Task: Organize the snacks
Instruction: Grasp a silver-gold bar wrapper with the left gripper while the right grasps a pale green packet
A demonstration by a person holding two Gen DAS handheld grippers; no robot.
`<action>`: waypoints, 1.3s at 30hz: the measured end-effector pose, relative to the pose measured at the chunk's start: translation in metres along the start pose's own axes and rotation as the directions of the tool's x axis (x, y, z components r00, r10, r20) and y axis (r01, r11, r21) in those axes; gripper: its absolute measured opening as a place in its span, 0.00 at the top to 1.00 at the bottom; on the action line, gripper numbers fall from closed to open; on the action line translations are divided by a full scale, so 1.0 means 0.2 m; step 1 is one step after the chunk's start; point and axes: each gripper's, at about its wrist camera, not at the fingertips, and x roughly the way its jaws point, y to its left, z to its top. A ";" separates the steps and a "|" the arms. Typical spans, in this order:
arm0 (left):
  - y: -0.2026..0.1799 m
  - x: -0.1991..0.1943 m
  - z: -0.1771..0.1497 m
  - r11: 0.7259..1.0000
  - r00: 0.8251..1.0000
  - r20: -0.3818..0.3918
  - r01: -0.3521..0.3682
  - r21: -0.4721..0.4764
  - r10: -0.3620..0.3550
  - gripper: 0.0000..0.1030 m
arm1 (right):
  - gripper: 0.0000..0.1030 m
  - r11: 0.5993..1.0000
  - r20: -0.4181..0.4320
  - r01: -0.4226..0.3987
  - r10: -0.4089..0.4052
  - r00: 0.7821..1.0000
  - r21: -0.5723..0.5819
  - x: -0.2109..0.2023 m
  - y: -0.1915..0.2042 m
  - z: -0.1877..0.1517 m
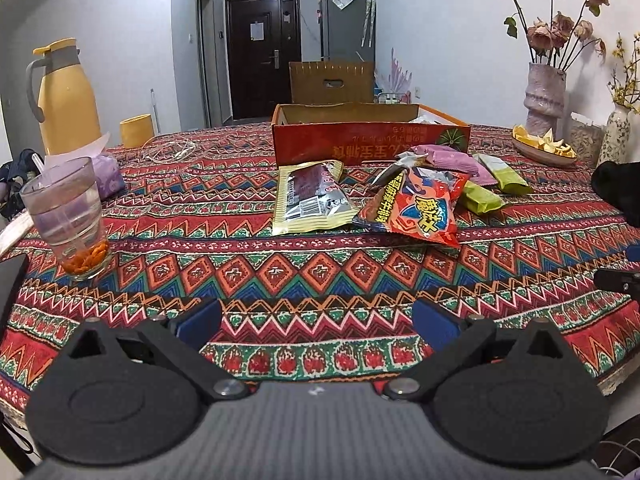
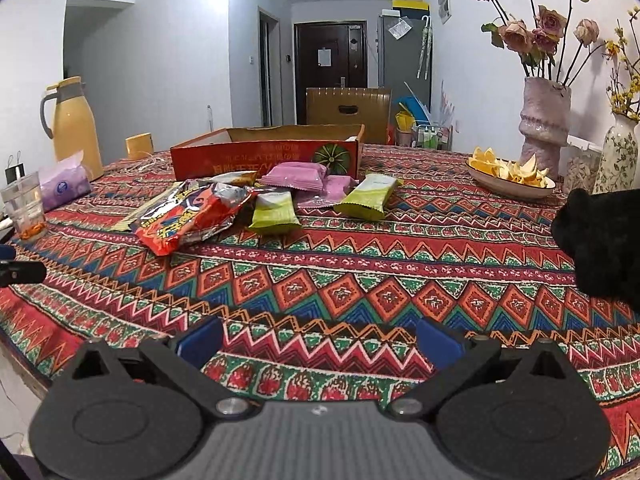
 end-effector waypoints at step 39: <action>0.07 1.17 0.60 0.998 0.994 -0.096 0.042 -0.055 -0.047 0.23 | 0.47 0.963 -0.068 0.090 -0.075 0.995 0.253 1.10 -0.41 0.68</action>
